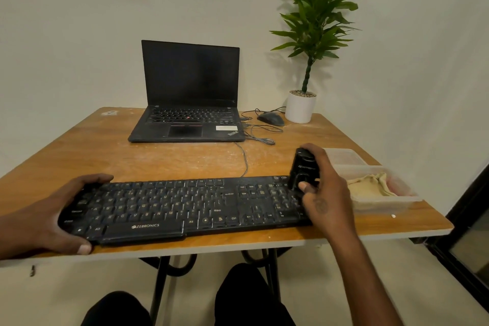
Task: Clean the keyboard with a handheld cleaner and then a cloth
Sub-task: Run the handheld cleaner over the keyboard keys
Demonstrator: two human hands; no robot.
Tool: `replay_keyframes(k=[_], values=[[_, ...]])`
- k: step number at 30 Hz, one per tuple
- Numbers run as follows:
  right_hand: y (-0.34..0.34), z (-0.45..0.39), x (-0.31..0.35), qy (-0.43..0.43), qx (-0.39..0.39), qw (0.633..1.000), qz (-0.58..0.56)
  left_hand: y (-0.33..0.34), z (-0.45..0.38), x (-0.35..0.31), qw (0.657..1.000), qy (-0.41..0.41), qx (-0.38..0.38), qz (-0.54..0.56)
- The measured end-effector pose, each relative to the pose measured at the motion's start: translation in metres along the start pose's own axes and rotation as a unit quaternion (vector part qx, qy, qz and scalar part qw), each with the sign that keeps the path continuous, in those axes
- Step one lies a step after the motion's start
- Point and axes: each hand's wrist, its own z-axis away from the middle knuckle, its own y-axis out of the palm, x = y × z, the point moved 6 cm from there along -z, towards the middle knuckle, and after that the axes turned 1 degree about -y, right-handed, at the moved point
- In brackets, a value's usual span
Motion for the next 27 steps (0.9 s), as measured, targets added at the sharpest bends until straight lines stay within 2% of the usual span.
replay_keyframes(k=[7, 17, 19, 24, 27], values=[[0.027, -0.001, 0.021, -0.047, 0.077, 0.996, -0.026, -0.003, 0.001, -0.003, 1.0, -0.001, 0.001, -0.018], [0.008, -0.011, 0.01, -0.021, -0.006, 0.998, 0.051, -0.001, 0.012, -0.027, 1.0, 0.014, -0.004, 0.017], [0.013, -0.009, 0.015, -0.032, 0.002, 0.998, 0.047, -0.001, 0.016, -0.029, 1.0, 0.014, -0.008, 0.023], [0.042, -0.005, 0.036, -0.089, 0.081, 0.993, 0.012, -0.001, 0.017, -0.034, 1.0, 0.021, -0.001, 0.021], [0.033, -0.013, 0.026, -0.067, 0.071, 0.995, 0.009, -0.002, 0.019, -0.045, 0.999, 0.026, -0.011, 0.03]])
